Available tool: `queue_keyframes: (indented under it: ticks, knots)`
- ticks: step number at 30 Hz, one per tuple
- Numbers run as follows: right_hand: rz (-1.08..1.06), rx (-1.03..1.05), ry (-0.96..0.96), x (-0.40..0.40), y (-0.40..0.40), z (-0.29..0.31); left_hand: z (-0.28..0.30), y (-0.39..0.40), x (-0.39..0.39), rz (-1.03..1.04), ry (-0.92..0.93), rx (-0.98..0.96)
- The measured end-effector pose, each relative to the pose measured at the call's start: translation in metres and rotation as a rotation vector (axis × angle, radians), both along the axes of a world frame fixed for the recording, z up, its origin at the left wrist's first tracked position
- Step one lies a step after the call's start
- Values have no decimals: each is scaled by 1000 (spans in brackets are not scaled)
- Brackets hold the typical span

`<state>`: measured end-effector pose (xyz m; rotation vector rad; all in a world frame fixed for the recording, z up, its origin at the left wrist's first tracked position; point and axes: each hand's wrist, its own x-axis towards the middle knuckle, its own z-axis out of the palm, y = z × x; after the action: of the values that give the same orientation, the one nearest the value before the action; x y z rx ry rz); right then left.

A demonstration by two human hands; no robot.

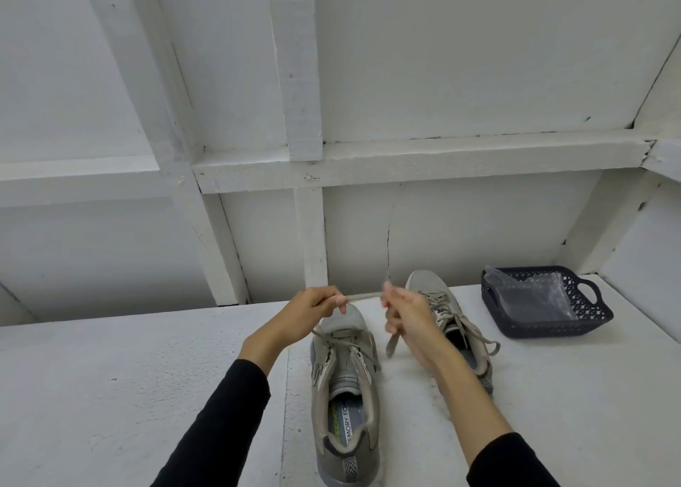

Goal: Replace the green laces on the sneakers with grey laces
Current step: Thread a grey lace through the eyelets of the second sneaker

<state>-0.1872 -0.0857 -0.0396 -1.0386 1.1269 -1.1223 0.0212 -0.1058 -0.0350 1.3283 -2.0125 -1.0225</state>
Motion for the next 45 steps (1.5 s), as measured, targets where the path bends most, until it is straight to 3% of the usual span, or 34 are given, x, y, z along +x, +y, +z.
queue_keyframes:
  ticks: [2, 4, 6, 9, 11, 13, 19, 21, 23, 25, 27, 30, 31, 33, 35, 40, 43, 45]
  knots:
    - [-175, 11, -306, -13, -5, 12, -3, 2, 5, 42, 91, 72]
    - [-358, -32, -331, -24, -10, 24, -11, 1, 13, 104, 166, 108]
    - [-466, -87, 2, -30, -13, 28, -15, 2, 16, 157, 206, 110]
    - [-502, -154, 705, -32, -14, 19, -9, 3, 9, 169, 178, 46]
    - [-442, -228, 846, -20, -10, 10, -2, 2, -2, 121, 109, -24]
    - [-276, -241, 668, -3, -7, 8, 2, 0, -12, 57, 35, -72]
    - [165, 48, 218, 10, 1, -1, 4, 2, -25, 3, 26, -76]
    - [134, 85, -63, -2, 2, -1, 0, 5, -23, 9, 36, -27]
    - [-56, 78, -355, -13, -2, 5, -5, 6, -18, 26, 61, 26]
    - [-254, 55, -473, -22, -9, 13, -10, 6, -14, 43, 130, 61]
    - [-351, -6, -227, -27, -13, 17, -13, 4, -12, 67, 177, 67]
    - [-340, -135, 623, -32, -19, 2, -13, 1, -16, 82, 148, 48]
    - [-334, -165, 767, -29, -19, -2, -13, 1, -18, 86, 136, 35]
    - [-305, -221, 769, -17, -16, -2, -10, 1, -24, 79, 130, 11]
    - [-191, -216, 626, -3, -13, 3, -8, 1, -30, 65, 124, -8]
    - [161, 0, 366, 10, -5, 0, -10, 0, -35, 57, 101, -17]
    - [132, 60, 204, 2, -5, -4, -12, -1, -34, 77, 99, -4]
    - [114, 40, 203, -2, -5, -2, -17, -2, -30, 85, 108, 25]
